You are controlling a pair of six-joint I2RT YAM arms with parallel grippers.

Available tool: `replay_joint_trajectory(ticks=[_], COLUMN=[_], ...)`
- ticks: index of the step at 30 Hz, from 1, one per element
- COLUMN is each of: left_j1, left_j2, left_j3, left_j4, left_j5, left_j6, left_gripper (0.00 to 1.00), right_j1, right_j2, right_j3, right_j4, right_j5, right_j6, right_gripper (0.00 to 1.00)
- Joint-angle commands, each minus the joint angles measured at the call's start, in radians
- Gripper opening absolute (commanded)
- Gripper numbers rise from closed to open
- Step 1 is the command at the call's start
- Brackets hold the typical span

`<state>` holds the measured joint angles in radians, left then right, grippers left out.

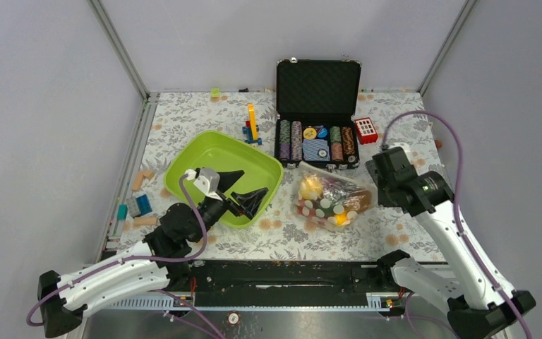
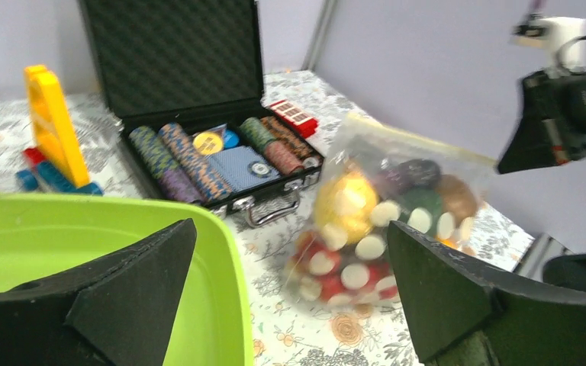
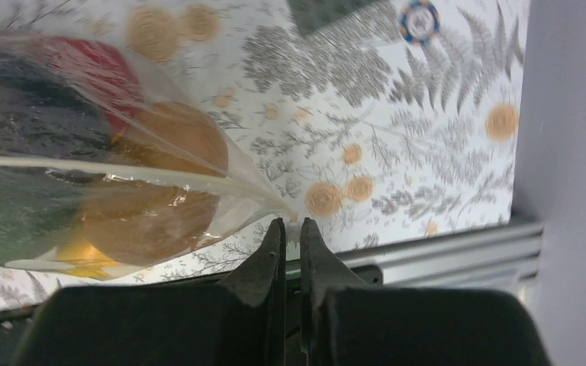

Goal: Place the food in the zip-top bag and seal the zipper
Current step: Place the zipper food storage bag at the center of the board, then reset both arms

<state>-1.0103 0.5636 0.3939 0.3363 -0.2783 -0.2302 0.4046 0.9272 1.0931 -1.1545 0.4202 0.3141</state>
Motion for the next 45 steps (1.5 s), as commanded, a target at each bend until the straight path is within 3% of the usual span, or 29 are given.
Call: replay_joint_trajectory(ticks=[1, 6, 11, 18, 21, 23, 24, 29, 34, 40, 45], left_j1=[0.002, 0.004, 0.034, 0.18, 0.22, 0.243, 0.254, 0.297, 0.307, 0.308, 0.309], left_j2=[0.045, 0.106, 0.098, 0.083, 0.086, 0.086, 0.087, 0.089, 0.09, 0.1, 0.062], left_j3=[0.076, 0.124, 0.126, 0.138, 0.138, 0.145, 0.152, 0.201, 0.252, 0.343, 0.421], left_j4=[-0.081, -0.158, -0.242, -0.373, -0.403, -0.438, -0.457, -0.593, -0.671, -0.811, -0.939], left_j5=[-0.161, -0.271, -0.534, -0.494, -0.512, -0.524, -0.539, -0.612, -0.637, -0.664, -0.706], left_j6=[-0.072, -0.12, -0.253, -0.381, -0.427, -0.445, -0.454, -0.527, -0.542, -0.567, -0.576], left_gripper=[0.99, 0.99, 0.99, 0.99, 0.99, 0.99, 0.99, 0.99, 0.99, 0.99, 0.99], right_j1=[-0.17, -0.378, -0.61, -0.754, -0.784, -0.795, -0.798, -0.799, -0.799, -0.799, -0.799], right_j2=[-0.038, 0.057, 0.187, 0.231, 0.217, 0.213, 0.211, 0.173, 0.049, -0.216, -0.357], right_j3=[-0.016, -0.095, -0.154, -0.196, -0.197, -0.186, -0.18, -0.13, -0.043, -0.123, -0.213], right_j4=[-0.05, 0.0, 0.036, 0.093, 0.091, 0.081, 0.077, 0.045, 0.085, 0.442, 0.584], right_j5=[0.078, -0.023, 0.101, 0.166, 0.206, 0.238, 0.247, 0.306, 0.229, -0.229, -0.294], right_j6=[0.179, 0.196, 0.282, 0.344, 0.355, 0.364, 0.368, 0.349, 0.248, 0.096, 0.107], right_gripper=[0.0, 0.0, 0.04, 0.08, 0.14, 0.27, 0.42, 0.97, 1.0, 1.0, 1.0])
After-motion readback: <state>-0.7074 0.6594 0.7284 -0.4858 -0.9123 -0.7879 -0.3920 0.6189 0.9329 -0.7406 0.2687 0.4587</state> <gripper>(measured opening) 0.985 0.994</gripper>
